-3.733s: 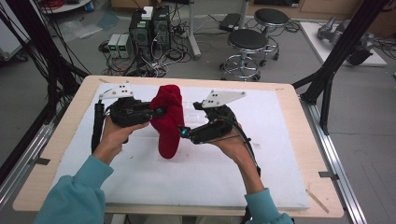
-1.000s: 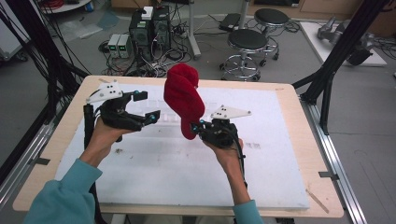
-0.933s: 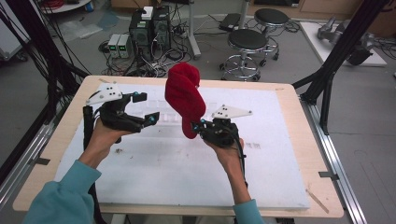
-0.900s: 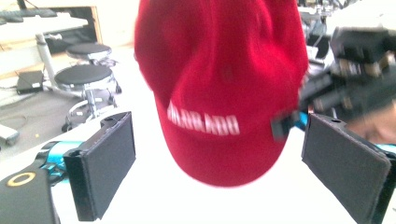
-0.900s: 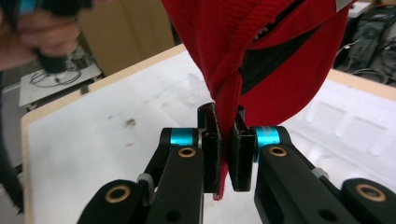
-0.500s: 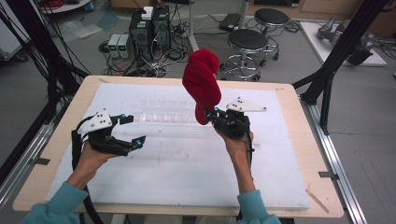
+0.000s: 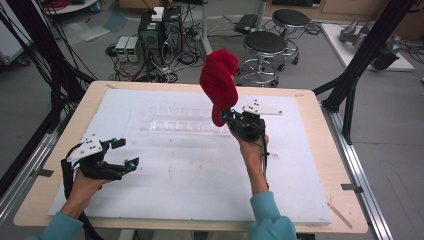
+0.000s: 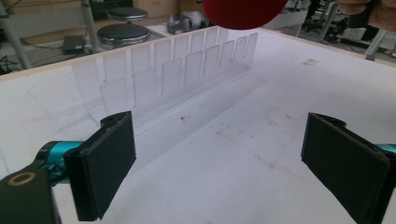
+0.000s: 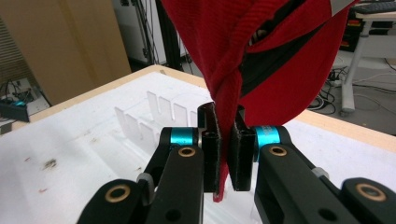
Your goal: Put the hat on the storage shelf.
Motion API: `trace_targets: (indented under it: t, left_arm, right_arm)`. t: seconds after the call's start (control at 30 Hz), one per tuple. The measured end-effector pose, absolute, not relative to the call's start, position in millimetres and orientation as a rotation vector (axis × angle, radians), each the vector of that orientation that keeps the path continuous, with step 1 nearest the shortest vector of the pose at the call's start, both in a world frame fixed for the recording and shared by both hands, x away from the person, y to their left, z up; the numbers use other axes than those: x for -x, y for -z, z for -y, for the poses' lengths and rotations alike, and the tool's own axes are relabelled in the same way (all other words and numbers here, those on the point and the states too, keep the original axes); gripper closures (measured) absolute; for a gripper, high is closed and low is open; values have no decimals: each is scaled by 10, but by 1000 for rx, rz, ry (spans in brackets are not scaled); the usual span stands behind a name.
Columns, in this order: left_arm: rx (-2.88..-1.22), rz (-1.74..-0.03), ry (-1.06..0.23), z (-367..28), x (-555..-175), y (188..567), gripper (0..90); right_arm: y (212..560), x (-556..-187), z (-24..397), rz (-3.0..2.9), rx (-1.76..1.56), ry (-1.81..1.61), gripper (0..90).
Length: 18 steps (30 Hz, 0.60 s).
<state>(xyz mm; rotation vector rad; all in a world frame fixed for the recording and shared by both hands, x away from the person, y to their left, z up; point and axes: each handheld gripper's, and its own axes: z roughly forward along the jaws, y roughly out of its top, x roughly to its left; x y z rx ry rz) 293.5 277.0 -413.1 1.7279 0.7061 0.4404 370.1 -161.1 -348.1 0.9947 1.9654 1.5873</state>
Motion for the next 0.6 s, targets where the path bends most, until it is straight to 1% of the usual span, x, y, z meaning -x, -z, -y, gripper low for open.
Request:
trace_targets:
  t: [0.33, 0.6]
  left_arm:
    - [-1700, -760, -441, -2896, -2835, 4353, 104]
    - [-1675, -792, -444, -2959, -2771, 4462, 104]
  right_arm:
    - [3605, -3847, 1550, -1983, -1024, -1568, 855]
    - [3679, -3896, 1467, -2004, -1034, -1521, 855]
